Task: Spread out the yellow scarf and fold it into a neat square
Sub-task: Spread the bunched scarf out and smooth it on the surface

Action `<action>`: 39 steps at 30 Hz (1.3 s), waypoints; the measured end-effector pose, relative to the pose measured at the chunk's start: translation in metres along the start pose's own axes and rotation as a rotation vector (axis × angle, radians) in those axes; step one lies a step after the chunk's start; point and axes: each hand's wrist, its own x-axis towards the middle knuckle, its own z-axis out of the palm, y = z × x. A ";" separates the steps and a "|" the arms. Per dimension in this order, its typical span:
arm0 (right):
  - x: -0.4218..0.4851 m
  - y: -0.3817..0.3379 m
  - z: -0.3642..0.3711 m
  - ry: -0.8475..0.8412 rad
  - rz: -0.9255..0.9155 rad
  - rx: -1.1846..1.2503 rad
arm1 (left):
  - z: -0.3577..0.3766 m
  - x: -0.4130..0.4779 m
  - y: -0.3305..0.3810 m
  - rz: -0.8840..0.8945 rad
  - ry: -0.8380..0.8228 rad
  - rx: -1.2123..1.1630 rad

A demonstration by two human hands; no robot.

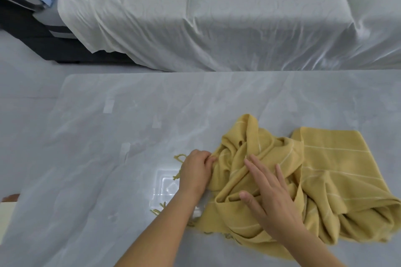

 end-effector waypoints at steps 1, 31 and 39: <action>0.003 -0.002 -0.001 0.002 0.011 0.002 | -0.010 -0.001 0.002 0.050 0.027 0.012; 0.119 -0.165 -0.099 -0.065 0.110 0.570 | -0.198 -0.083 0.067 0.006 0.004 -0.527; 0.135 -0.197 -0.143 -0.042 0.019 0.714 | -0.218 -0.097 0.091 -0.016 0.301 -0.567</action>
